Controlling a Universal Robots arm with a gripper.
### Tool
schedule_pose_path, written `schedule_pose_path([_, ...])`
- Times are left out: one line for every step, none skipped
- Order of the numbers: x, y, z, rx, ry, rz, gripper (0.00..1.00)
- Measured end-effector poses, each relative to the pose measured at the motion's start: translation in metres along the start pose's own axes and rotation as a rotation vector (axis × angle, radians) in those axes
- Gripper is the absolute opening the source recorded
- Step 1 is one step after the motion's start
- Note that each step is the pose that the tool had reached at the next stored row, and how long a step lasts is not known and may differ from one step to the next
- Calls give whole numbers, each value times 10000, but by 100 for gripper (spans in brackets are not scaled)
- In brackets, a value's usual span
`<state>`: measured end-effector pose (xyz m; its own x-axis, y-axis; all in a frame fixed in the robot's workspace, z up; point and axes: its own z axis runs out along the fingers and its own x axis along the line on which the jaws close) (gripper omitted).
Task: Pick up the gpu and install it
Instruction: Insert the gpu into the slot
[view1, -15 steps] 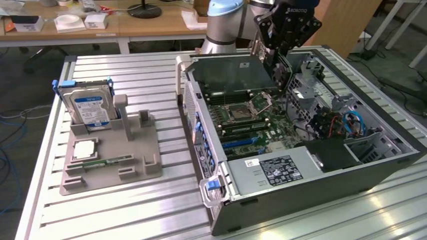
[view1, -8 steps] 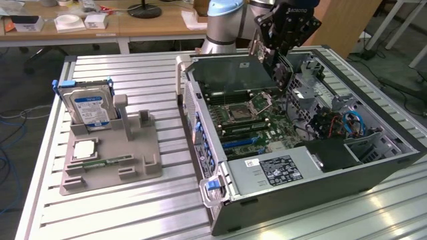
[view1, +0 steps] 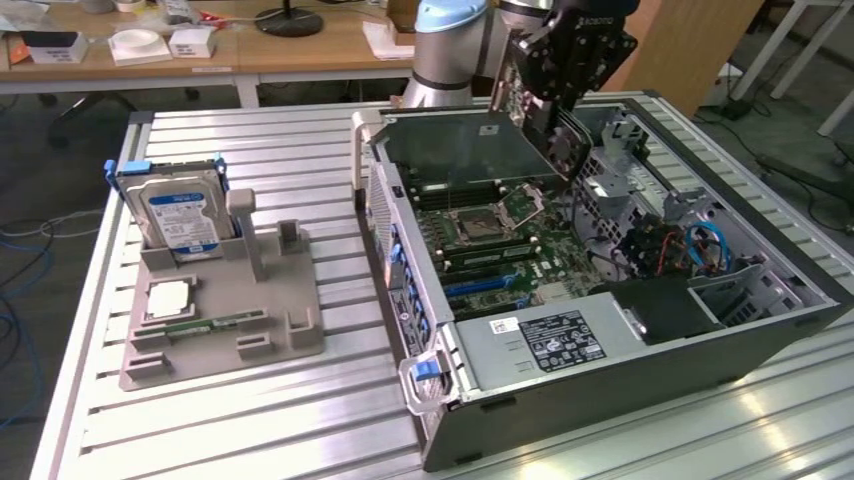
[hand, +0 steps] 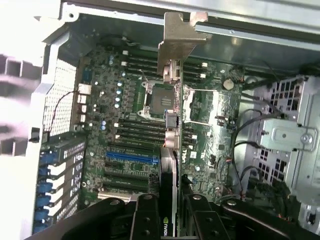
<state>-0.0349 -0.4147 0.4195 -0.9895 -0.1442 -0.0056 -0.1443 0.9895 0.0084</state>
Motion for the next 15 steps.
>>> schedule_pose_path([0, 0, 0, 0, 2, -174, 26])
schedule_pose_path([0, 0, 0, -1, 3, -348, 26])
schedule_pose_path([0, 0, 1, -3, 4, -521, 26])
schedule_pose_path([0, 0, 2, -4, 6, -693, 26])
schedule_pose_path([0, 0, 2, -5, 7, -871, 26])
schedule_pose_path([0, 0, 3, -6, 9, -1047, 26])
schedule_pose_path([0, 0, 4, -7, 10, -1224, 26])
schedule_pose_path([0, 0, 5, -8, 12, -1409, 26])
schedule_pose_path([0, 0, 6, -9, 13, -1570, 26])
schedule_pose_path([0, 0, 7, -10, 14, -1727, 26])
schedule_pose_path([0, 0, 8, -11, 16, -1876, 26])
schedule_pose_path([0, 0, 8, -11, 17, -2015, 26])
schedule_pose_path([0, 0, 9, -12, 19, -2156, 26])
schedule_pose_path([0, -1, 10, -13, 20, -2305, 26])
schedule_pose_path([0, -1, 11, -14, 20, -2444, 26])
